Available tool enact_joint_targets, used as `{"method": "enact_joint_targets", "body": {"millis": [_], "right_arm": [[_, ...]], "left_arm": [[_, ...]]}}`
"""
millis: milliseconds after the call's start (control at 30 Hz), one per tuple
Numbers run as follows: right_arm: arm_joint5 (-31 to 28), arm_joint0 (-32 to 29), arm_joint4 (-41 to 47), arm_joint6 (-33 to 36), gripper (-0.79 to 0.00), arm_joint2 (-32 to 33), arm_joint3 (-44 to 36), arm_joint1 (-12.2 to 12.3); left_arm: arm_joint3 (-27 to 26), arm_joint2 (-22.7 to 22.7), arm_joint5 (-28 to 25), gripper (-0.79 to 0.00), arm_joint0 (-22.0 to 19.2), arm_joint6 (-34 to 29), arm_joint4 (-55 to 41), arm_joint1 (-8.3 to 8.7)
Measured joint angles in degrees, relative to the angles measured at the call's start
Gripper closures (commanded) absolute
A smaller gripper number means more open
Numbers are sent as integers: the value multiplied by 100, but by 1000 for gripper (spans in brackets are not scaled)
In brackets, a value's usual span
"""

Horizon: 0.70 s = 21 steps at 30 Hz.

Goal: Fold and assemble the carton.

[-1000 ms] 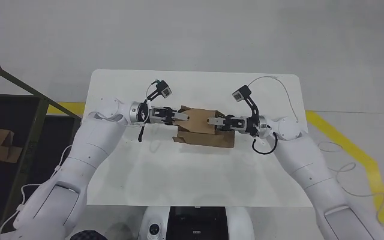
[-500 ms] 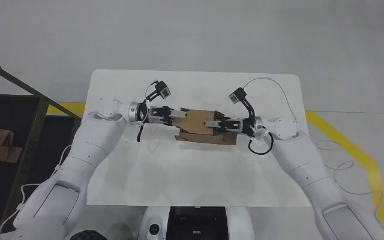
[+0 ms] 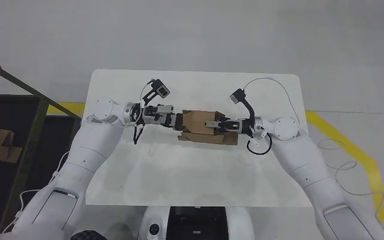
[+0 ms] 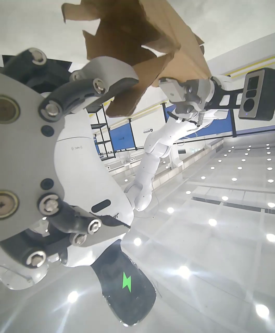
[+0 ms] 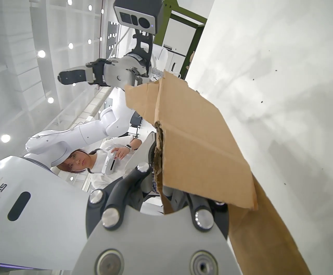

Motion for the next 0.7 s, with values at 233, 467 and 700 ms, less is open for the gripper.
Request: {"method": "enact_joint_targets", "body": {"millis": [233,467,700], "right_arm": [[55,-23,-110,-100,0,-3,-62,-5],[79,-113,-170,-95,0,64,-240,24],[137,-223,-223,-52,0,135,-397,62]], "left_arm": [[-26,144,37,-785,-66,-36,-45,-102],[247,342,-33,-785,-213,34,-148,-248],[421,471,-114,-785,-333,114,-15,-356]]}}
